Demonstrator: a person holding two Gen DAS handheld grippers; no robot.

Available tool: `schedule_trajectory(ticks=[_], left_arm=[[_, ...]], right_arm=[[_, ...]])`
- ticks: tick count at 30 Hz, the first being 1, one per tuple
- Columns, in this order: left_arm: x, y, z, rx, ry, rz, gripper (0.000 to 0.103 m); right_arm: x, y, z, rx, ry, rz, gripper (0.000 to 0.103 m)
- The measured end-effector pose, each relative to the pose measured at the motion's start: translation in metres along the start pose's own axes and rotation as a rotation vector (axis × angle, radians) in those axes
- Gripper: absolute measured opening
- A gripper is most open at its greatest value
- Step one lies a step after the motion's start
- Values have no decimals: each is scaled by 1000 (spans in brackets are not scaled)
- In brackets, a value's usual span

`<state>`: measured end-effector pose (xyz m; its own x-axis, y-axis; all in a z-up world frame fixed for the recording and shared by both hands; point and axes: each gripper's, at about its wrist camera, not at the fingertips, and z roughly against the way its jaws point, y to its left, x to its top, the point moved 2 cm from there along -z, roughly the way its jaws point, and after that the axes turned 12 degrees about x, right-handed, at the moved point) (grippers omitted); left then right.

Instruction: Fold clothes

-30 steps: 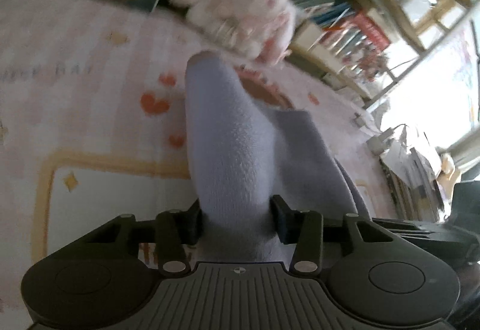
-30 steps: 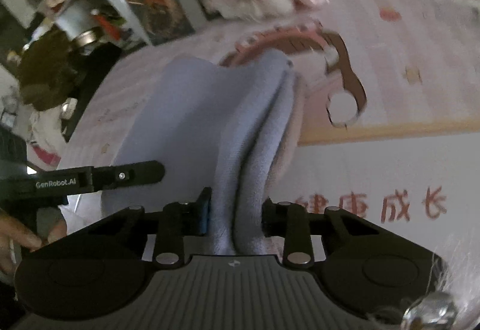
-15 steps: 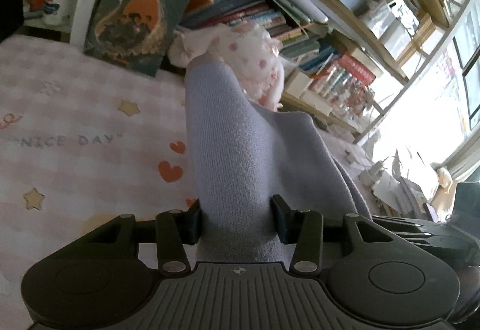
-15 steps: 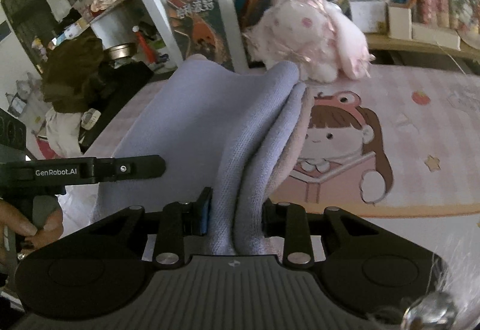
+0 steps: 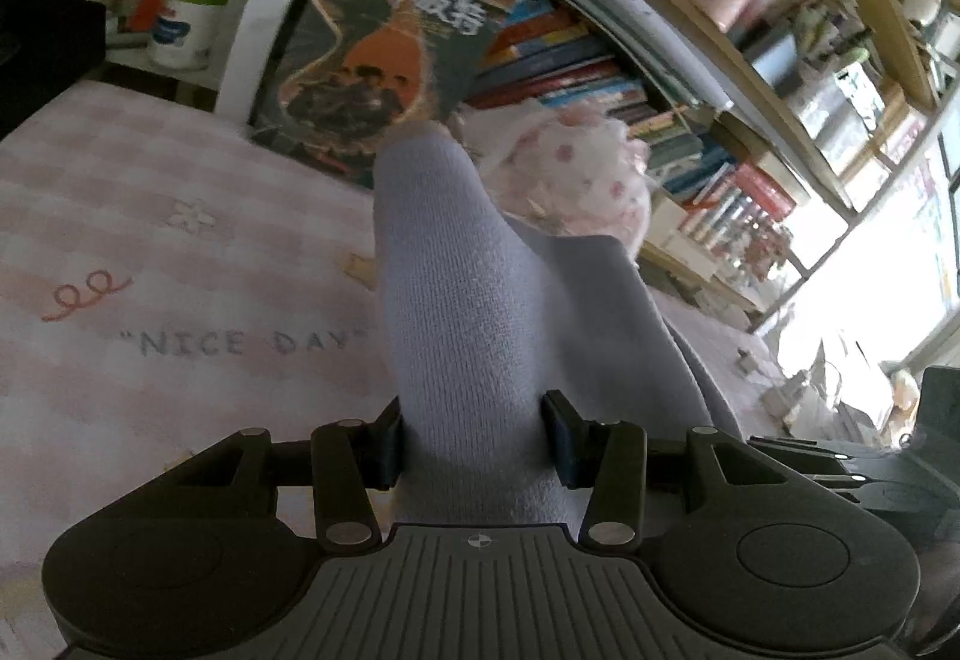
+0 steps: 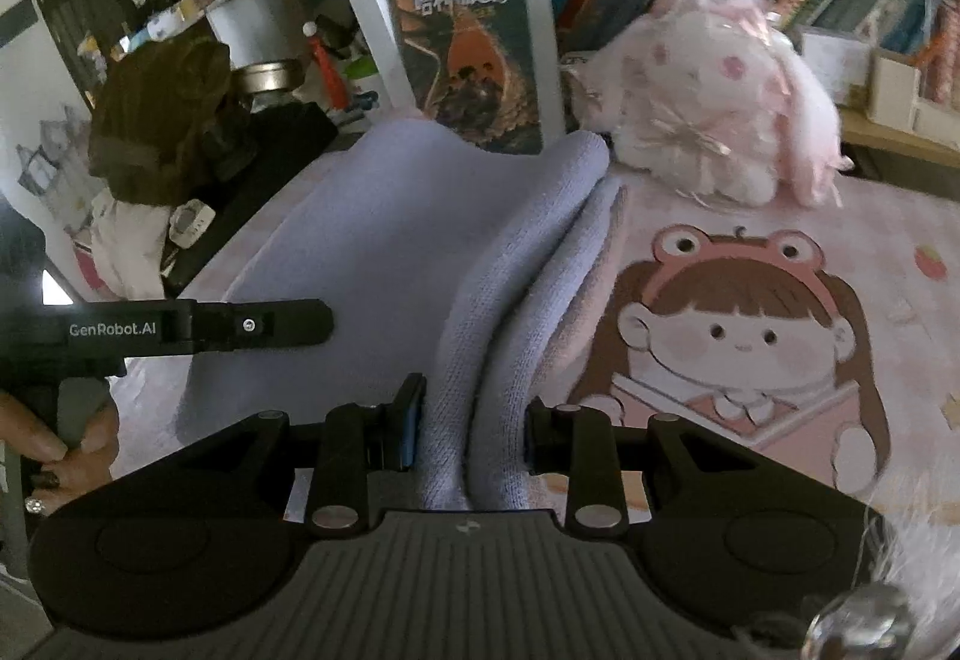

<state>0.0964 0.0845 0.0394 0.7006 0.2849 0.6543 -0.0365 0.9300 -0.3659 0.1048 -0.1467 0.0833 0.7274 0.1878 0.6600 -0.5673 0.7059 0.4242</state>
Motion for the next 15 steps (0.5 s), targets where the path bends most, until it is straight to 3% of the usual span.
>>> schedule_trajectory(ticks=[15], left_arm=[[55,35,-80,10,44,20,45]], right_arm=[[56,-30,-84,-78,67,25,28]])
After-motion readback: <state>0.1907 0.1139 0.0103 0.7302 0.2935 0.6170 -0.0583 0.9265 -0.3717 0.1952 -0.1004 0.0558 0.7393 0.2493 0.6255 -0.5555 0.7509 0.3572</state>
